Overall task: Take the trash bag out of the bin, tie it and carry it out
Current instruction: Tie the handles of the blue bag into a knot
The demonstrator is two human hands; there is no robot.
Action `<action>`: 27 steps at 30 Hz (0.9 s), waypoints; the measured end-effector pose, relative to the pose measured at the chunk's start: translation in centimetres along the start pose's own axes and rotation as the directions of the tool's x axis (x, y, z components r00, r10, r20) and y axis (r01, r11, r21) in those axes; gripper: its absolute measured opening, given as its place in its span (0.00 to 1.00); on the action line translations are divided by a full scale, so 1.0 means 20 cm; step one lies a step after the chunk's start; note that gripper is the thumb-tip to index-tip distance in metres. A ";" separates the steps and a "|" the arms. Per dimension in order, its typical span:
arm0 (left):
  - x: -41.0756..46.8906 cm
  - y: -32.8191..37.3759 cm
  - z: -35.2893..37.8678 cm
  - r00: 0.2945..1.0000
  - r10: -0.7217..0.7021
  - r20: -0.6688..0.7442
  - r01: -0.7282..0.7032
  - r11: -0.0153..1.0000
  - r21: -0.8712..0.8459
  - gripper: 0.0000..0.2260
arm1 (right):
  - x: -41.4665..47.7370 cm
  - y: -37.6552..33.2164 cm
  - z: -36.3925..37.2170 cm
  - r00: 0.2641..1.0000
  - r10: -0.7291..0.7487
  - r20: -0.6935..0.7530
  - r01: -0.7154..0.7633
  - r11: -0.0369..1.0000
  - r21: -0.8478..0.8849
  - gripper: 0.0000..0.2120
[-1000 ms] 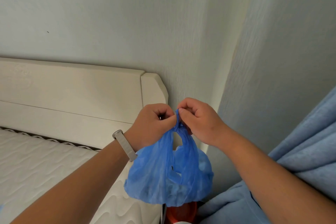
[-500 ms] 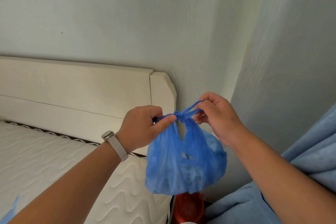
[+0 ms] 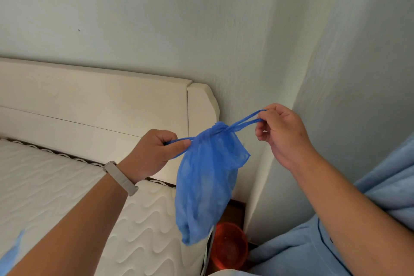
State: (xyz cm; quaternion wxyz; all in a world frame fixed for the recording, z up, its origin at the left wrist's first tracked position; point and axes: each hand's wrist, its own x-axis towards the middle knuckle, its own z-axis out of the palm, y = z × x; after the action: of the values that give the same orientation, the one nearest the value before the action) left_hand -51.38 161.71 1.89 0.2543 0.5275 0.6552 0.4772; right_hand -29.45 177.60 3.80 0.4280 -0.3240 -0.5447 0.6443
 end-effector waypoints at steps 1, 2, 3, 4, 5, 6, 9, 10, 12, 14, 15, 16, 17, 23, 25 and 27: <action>0.00 -0.01 -0.01 1.000 -0.014 -0.007 0.014 0.999 0.051 0.25 | 0.01 -0.01 -0.01 0.999 -0.008 -0.037 0.008 1.000 0.009 0.16; 0.00 -0.03 -0.02 0.999 -0.031 -0.010 0.032 0.995 0.090 0.25 | 0.02 -0.03 -0.02 0.997 -0.010 -0.072 0.012 1.000 0.022 0.16; 0.00 -0.04 -0.04 0.999 -0.052 -0.007 0.052 0.993 0.107 0.25 | 0.03 -0.03 -0.03 0.995 -0.007 -0.101 0.011 0.999 0.037 0.15; 0.00 -0.05 -0.06 0.997 -0.076 0.001 0.076 0.992 0.103 0.26 | 0.03 -0.04 -0.04 0.993 -0.003 -0.119 0.009 0.999 0.046 0.14; 0.00 -0.06 -0.08 0.995 -0.100 0.009 0.099 0.991 0.091 0.26 | 0.04 -0.04 -0.06 0.992 0.000 -0.123 0.006 0.999 0.044 0.13; 0.00 -0.08 -0.11 0.992 -0.129 0.013 0.127 0.988 0.086 0.26 | 0.04 -0.04 -0.06 0.993 -0.001 -0.119 0.004 1.000 0.029 0.13; 0.00 -0.16 -0.20 0.977 -0.214 -0.023 0.215 0.970 0.115 0.24 | 0.04 -0.02 -0.07 0.995 -0.010 -0.097 0.007 0.999 -0.038 0.14; -0.01 -0.19 -0.23 0.969 -0.245 -0.035 0.247 0.962 0.115 0.24 | 0.04 -0.01 -0.07 0.995 -0.013 -0.097 0.008 0.998 -0.056 0.14; -0.04 -0.26 -0.27 0.953 -0.300 -0.050 0.304 0.944 0.126 0.22 | 0.04 0.01 -0.07 0.995 -0.017 -0.102 0.009 0.997 -0.080 0.13; -0.07 -0.30 -0.30 0.939 -0.339 -0.055 0.343 0.930 0.130 0.23 | 0.04 0.03 -0.07 0.994 -0.022 -0.108 0.012 0.996 -0.091 0.13; -0.09 -0.31 -0.32 0.937 -0.345 -0.055 0.349 0.929 0.124 0.23 | 0.03 0.04 -0.06 0.994 -0.023 -0.110 0.013 0.996 -0.091 0.13; -0.10 -0.33 -0.34 0.936 -0.346 -0.061 0.351 0.929 0.115 0.23 | 0.03 0.05 -0.06 0.994 -0.022 -0.110 0.012 0.996 -0.089 0.13; -0.11 -0.33 -0.36 0.936 -0.344 -0.073 0.350 0.931 0.099 0.23 | 0.02 0.06 -0.05 0.994 -0.018 -0.106 0.008 0.996 -0.087 0.13; -0.14 -0.33 -0.49 0.938 -0.303 -0.168 0.277 0.947 -0.160 0.17 | -0.02 0.08 0.00 1.000 -0.016 -0.001 0.015 0.990 -0.138 0.14; -0.14 -0.30 -0.48 0.943 -0.285 -0.173 0.228 0.930 -0.289 0.10 | -0.04 0.06 0.01 0.998 -0.034 0.050 0.042 0.983 -0.180 0.12; -0.12 -0.23 -0.44 0.947 -0.255 -0.196 0.179 0.923 -0.340 0.04 | -0.07 0.04 0.04 0.994 -0.060 0.096 0.079 0.974 -0.210 0.09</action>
State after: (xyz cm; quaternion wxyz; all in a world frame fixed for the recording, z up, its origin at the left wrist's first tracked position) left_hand -60.14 156.38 0.98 0.3076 0.3425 0.6500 0.6046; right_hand -29.71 176.03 3.18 0.3881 -0.3198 -0.6404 0.5805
